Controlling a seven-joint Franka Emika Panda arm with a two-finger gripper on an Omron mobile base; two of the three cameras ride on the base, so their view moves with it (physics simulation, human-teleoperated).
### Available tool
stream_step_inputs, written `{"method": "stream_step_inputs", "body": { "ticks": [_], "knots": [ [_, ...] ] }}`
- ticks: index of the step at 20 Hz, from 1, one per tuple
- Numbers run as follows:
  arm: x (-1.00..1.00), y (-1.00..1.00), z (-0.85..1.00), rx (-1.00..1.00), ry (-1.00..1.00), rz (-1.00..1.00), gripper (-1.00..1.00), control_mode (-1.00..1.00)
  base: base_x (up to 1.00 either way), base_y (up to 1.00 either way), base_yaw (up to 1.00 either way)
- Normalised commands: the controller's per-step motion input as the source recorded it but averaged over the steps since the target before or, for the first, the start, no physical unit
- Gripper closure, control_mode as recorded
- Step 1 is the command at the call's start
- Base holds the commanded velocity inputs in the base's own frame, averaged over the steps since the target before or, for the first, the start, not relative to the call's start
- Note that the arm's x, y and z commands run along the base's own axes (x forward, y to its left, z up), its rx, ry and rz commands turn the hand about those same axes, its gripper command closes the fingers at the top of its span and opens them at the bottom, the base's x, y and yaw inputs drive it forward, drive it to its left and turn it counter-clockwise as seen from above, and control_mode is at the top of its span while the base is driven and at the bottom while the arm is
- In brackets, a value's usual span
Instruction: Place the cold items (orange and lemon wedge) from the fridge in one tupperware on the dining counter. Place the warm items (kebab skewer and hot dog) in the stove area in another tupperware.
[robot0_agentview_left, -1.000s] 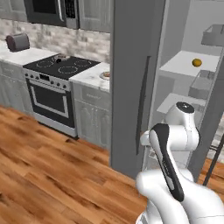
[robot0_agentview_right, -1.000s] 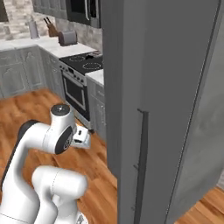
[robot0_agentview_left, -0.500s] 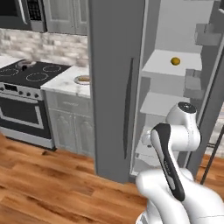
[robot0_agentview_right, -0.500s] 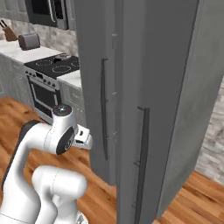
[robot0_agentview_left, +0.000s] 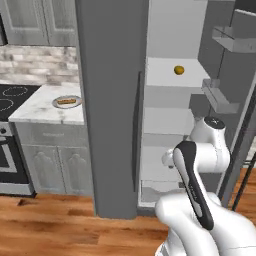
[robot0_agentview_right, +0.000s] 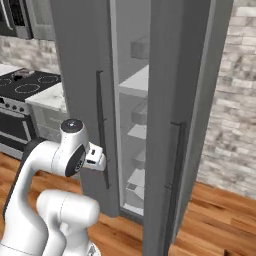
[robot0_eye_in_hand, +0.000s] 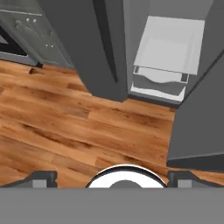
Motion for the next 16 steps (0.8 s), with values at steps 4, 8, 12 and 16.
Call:
{"method": "stream_step_inputs", "body": {
  "ticks": [4,8,12,16],
  "knots": [
    [0.0,0.0,0.0,0.0,0.0,0.0,-1.0,1.0,0.62,1.0,-0.4],
    [0.0,0.0,0.0,0.0,0.0,0.0,-1.0,1.0,0.68,0.37,-0.37],
    [0.0,0.0,0.0,0.0,0.0,0.0,-1.0,1.0,0.76,0.2,-0.5],
    [0.0,0.0,0.0,0.0,0.0,0.0,-1.0,1.0,0.7,0.11,-0.42]
  ]
}}
